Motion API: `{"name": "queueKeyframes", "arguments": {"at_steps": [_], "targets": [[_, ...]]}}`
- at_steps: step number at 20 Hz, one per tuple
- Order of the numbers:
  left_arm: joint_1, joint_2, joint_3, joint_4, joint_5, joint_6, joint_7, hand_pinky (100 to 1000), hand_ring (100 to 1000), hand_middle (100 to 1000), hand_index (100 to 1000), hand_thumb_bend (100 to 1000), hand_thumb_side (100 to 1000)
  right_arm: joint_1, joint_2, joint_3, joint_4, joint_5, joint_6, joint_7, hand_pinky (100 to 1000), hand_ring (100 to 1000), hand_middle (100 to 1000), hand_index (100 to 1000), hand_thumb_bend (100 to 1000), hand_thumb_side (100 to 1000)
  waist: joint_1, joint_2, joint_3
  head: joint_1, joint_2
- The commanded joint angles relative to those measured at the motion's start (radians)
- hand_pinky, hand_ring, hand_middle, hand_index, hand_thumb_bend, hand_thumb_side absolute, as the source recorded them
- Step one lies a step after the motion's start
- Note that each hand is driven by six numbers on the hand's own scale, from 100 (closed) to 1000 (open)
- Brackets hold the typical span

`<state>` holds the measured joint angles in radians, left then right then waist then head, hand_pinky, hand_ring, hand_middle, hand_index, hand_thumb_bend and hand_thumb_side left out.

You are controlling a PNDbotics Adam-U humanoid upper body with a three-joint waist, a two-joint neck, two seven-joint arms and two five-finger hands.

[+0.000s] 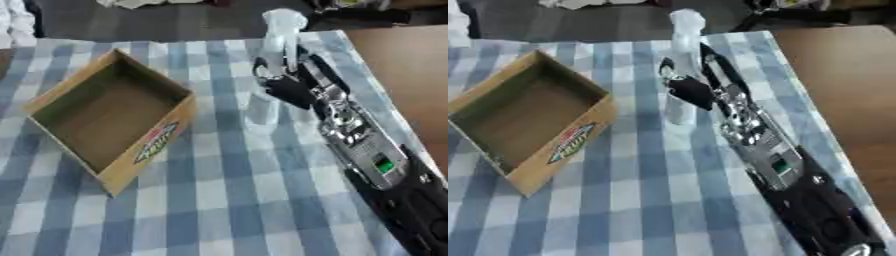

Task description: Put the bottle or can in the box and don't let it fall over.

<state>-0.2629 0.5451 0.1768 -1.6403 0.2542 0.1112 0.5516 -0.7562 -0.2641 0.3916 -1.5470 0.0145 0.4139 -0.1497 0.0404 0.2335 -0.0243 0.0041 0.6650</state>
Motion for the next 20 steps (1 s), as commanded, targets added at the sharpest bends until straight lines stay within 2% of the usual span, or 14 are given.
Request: {"name": "queueKeyframes", "arguments": {"at_steps": [1,20], "targets": [[-0.005,0.024,0.010,-0.015,0.003,0.000,0.002,719,670,622,828,265,402,-0.020,0.006,-0.005,-0.024,-0.005,0.001,-0.004,993,936,893,953,100,491,0.003,-0.015,0.003,-0.001,-0.014],[-0.007,0.019,0.011,-0.015,0.009,-0.001,0.003,720,668,622,828,261,405,-0.047,0.053,0.015,0.032,-0.022,-0.013,-0.023,986,923,881,936,100,495,0.009,-0.006,0.012,-0.008,-0.022]]}}
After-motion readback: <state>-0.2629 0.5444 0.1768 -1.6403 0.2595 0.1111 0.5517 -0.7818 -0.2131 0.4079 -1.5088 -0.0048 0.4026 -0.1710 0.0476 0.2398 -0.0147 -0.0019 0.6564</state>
